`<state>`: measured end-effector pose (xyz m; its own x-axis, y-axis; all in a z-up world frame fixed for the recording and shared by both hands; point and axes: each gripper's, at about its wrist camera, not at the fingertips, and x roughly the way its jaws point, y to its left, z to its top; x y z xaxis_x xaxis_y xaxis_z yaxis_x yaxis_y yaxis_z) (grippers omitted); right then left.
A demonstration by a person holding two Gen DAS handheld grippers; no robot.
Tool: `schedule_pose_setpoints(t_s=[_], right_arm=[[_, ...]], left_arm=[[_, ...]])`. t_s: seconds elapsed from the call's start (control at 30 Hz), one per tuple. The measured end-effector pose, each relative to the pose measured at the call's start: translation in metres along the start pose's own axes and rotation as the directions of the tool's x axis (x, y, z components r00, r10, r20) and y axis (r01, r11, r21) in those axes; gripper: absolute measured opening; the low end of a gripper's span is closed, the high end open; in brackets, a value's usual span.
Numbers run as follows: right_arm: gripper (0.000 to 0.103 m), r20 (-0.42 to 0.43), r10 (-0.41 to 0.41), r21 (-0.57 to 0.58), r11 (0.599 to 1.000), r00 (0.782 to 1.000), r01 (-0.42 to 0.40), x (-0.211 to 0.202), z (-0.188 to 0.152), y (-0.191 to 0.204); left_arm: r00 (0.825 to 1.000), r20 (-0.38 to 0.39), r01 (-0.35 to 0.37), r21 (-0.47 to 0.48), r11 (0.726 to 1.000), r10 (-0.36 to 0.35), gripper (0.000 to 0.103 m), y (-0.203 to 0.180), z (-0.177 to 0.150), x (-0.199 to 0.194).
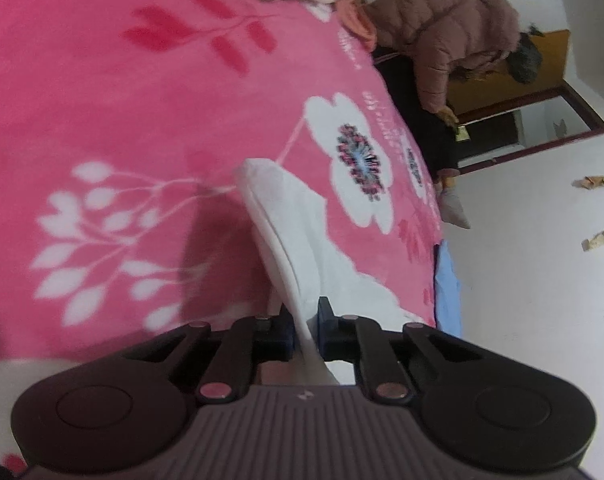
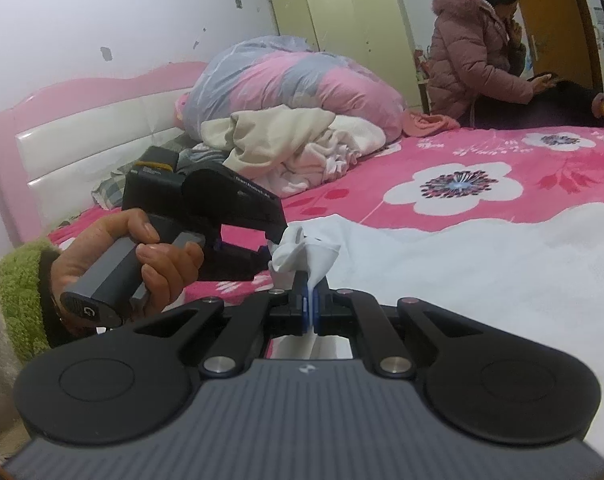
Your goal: Fold clothes
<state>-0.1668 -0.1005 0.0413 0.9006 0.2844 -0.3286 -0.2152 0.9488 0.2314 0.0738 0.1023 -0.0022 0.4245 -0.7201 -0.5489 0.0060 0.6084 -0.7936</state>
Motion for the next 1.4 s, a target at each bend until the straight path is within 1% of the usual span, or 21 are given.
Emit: schedule_pose_setpoints(t_s=[0.2,0.3,0.43,0.57,0.67,0.73,0.87,0.93,1.1,1.13,1.2,1.23,1.27,1.33,1.4], right_arm=[[0.001,0.056,-0.058,0.011,0.998,0.997,0.058,-0.019,0.0,-0.013],[0.001,0.089,-0.097,0.031,0.995,0.991,0.095,-0.034,0.002,-0.025],[0.001,0.142,-0.161,0.082,0.985,0.977,0.15,-0.058,0.002,-0.048],[0.001,0.185,-0.229,0.151,0.968,0.956,0.202,-0.082,-0.004,-0.075],[0.001,0.204,-0.281,0.217,0.947,0.938,0.237,-0.098,-0.011,-0.098],[0.001,0.211,-0.315,0.263,0.93,0.925,0.256,-0.109,-0.018,-0.114],[0.001,0.214,-0.366,0.324,0.901,0.906,0.288,-0.12,-0.03,-0.136],[0.001,0.211,-0.39,0.351,0.886,0.896,0.303,-0.124,-0.036,-0.146],[0.001,0.201,-0.424,0.414,0.854,0.883,0.316,-0.132,-0.049,-0.164],[0.001,0.199,-0.429,0.426,0.848,0.881,0.316,-0.133,-0.051,-0.167],[0.001,0.193,-0.434,0.448,0.837,0.88,0.314,-0.135,-0.057,-0.172],[0.001,0.188,-0.436,0.459,0.831,0.88,0.314,-0.135,-0.06,-0.175],[0.001,0.181,-0.438,0.469,0.825,0.881,0.314,-0.134,-0.062,-0.178],[0.001,0.165,-0.441,0.497,0.81,0.882,0.312,-0.132,-0.067,-0.184],[0.001,0.157,-0.444,0.522,0.796,0.882,0.307,-0.132,-0.071,-0.19]], left_arm=[[1.0,0.0,-0.003,0.12,0.993,0.003,0.011,-0.052,-0.009,0.011],[1.0,-0.01,-0.001,0.188,0.982,0.003,0.011,-0.084,-0.018,0.023],[0.999,-0.034,-0.009,0.3,0.954,0.02,0.01,-0.13,-0.039,0.05],[0.996,-0.078,-0.014,0.396,0.918,0.049,0.01,-0.171,-0.064,0.084],[0.991,-0.113,-0.016,0.464,0.886,0.077,0.01,-0.198,-0.084,0.111],[0.987,-0.126,-0.022,0.521,0.854,0.103,0.009,-0.216,-0.099,0.129],[0.978,-0.131,-0.047,0.624,0.78,0.163,0.009,-0.241,-0.132,0.158],[0.975,-0.131,-0.05,0.658,0.752,0.179,0.009,-0.248,-0.144,0.168],[0.971,-0.131,-0.047,0.716,0.696,0.201,0.01,-0.263,-0.163,0.186],[0.969,-0.143,-0.039,0.718,0.695,0.203,0.01,-0.263,-0.164,0.19],[0.963,-0.174,-0.021,0.715,0.699,0.207,0.018,-0.263,-0.166,0.196],[0.959,-0.19,-0.011,0.713,0.701,0.209,0.033,-0.262,-0.167,0.2],[0.958,-0.207,0.0,0.692,0.722,0.198,0.051,-0.259,-0.165,0.201],[0.964,-0.209,0.008,0.642,0.767,0.165,0.067,-0.252,-0.159,0.195],[0.973,-0.192,0.021,0.619,0.785,0.125,0.069,-0.247,-0.151,0.179]])
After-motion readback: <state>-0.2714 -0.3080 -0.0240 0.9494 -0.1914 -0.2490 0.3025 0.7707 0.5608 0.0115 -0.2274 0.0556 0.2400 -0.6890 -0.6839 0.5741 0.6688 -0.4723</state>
